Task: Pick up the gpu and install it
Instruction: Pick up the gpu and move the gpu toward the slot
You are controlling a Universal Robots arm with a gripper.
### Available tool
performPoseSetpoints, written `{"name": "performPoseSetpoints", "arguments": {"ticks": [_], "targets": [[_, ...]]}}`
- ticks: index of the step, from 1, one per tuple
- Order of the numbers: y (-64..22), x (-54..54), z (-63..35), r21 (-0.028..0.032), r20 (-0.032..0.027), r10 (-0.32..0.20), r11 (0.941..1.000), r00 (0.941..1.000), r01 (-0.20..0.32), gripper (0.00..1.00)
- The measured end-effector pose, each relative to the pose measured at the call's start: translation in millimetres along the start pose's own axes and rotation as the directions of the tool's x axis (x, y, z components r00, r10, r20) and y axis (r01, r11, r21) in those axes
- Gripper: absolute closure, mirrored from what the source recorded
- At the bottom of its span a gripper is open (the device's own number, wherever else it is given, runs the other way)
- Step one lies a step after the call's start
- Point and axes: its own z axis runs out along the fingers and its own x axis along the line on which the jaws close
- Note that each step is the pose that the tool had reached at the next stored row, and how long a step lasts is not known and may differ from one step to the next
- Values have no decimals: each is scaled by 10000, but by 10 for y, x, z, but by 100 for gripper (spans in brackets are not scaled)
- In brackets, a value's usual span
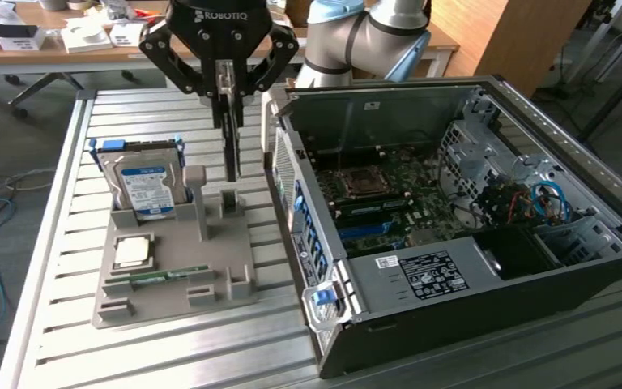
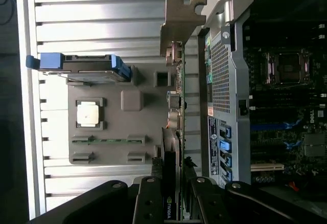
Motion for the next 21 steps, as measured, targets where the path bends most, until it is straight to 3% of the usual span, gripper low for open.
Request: {"name": "performPoseSetpoints", "arguments": {"ticks": [6,9,16,21], "targets": [[0,-7,-3,3,-4,-3,10000,10000,3,74],[4,-61,-1,1,-2,1,10000,10000,-1,74],[22,-330,1,-18,-3,1,10000,10000,-1,74],[36,-551,4,-84,-7,2,10000,10000,-2,74]]}}
